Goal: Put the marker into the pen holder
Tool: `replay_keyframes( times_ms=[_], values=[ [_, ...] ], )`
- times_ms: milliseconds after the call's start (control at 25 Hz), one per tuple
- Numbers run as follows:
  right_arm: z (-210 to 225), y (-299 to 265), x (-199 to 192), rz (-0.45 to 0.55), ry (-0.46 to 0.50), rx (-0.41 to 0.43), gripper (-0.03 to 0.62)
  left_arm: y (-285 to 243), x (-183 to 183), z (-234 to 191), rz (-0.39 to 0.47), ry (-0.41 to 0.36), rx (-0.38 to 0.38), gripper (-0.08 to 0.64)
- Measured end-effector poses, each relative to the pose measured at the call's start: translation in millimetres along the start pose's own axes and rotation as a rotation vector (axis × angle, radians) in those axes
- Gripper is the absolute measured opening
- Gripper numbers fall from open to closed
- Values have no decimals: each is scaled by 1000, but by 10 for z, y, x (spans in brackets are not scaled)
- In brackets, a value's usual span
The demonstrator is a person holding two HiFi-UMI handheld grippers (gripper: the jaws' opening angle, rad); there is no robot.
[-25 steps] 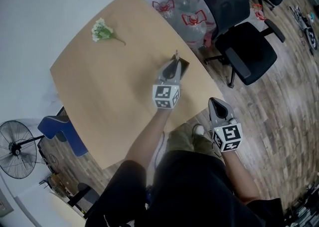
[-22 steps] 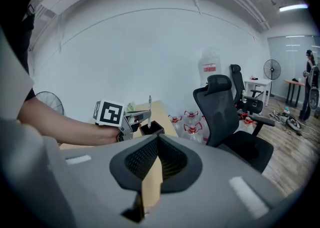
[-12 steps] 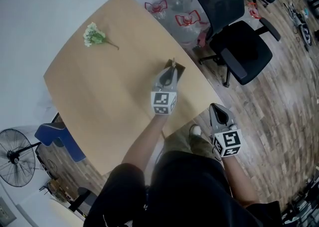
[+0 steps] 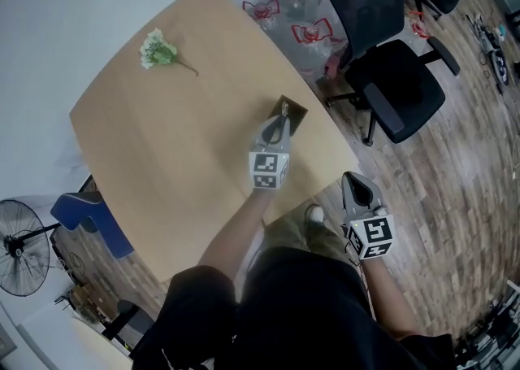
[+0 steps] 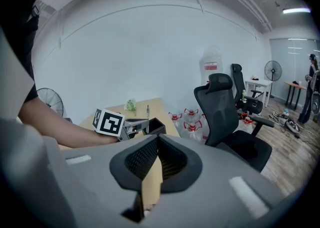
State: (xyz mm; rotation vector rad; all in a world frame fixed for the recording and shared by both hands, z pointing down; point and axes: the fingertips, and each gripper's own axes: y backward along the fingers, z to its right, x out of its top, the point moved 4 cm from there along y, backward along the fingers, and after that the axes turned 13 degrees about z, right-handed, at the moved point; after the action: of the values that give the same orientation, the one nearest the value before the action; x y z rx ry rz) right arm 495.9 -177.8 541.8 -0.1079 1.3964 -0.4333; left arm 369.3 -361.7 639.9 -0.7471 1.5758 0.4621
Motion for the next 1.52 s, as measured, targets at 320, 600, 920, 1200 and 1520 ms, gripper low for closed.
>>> replay_keyframes(
  times_ms=[320, 600, 920, 1200, 1520],
  values=[
    [-83, 68, -66, -7, -2, -11, 0, 51, -116, -46, -23, 13, 0, 49],
    [-160, 113, -67, 0, -4, -18, 0, 40, -93, -54, -31, 25, -14, 87],
    [-183, 306, 19, 29, 6, -25, 0, 228, 146, -67, 8, 56, 4, 97],
    [-275, 440, 346, 107, 19, -5, 0, 767, 854, 100, 87, 42, 9, 97],
    [-461, 553, 764, 216, 63, 58, 0, 1768, 1672, 514, 234, 87, 49, 97]
  ],
)
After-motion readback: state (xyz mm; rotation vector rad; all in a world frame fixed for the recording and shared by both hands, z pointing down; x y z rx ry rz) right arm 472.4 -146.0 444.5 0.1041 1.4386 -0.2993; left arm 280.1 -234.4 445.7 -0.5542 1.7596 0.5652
